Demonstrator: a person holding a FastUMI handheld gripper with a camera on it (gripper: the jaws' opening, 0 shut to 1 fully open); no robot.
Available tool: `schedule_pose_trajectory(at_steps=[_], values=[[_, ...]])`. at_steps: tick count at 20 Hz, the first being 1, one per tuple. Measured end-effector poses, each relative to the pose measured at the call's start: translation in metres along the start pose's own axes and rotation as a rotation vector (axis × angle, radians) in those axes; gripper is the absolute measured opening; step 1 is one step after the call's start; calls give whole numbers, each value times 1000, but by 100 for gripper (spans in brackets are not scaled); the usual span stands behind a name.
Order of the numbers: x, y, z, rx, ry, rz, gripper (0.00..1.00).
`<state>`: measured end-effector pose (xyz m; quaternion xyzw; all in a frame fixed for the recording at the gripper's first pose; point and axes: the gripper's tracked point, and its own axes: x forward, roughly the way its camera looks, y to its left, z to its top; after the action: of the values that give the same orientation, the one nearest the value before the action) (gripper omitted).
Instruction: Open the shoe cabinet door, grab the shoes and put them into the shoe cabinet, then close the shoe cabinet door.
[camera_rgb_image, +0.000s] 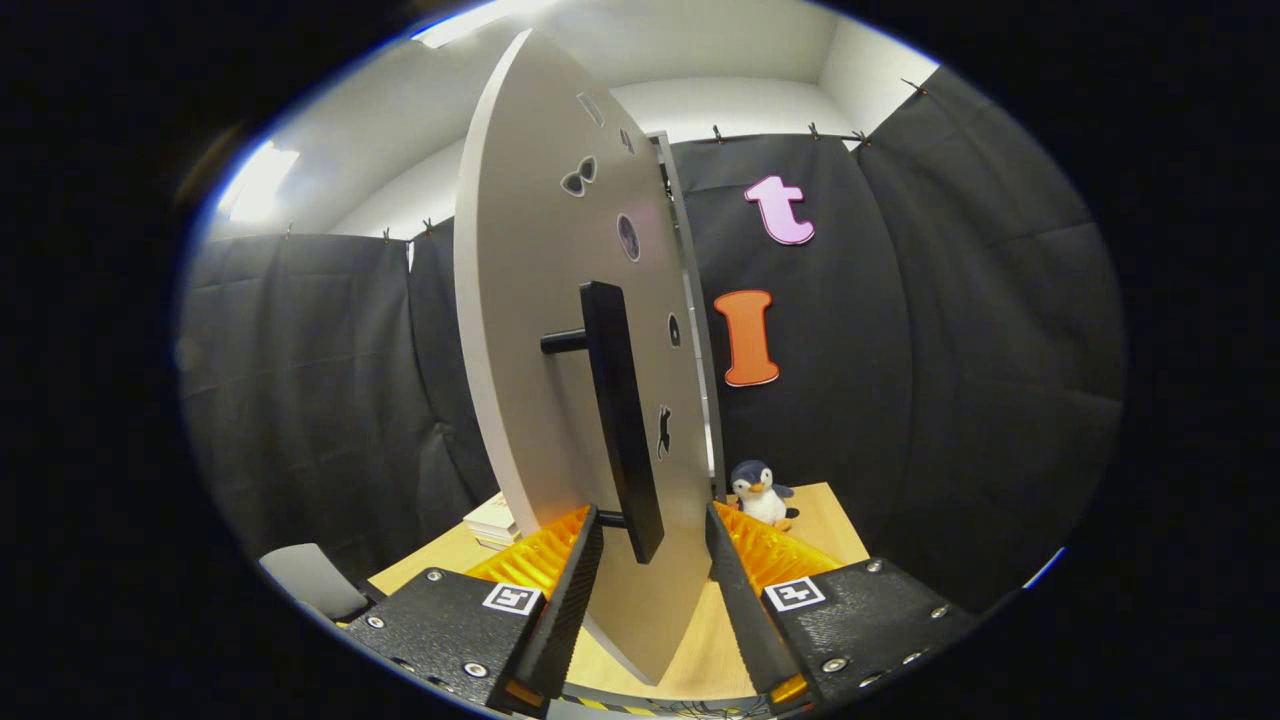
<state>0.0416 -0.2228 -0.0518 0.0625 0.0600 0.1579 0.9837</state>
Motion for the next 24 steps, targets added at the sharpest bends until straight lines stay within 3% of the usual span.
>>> schedule_pose_trajectory(at_steps=[3,20,24], values=[[1,3,-4,34,6,32,67],[5,14,-2,-35,15,141,71],[8,19,-2,-29,12,156,77]])
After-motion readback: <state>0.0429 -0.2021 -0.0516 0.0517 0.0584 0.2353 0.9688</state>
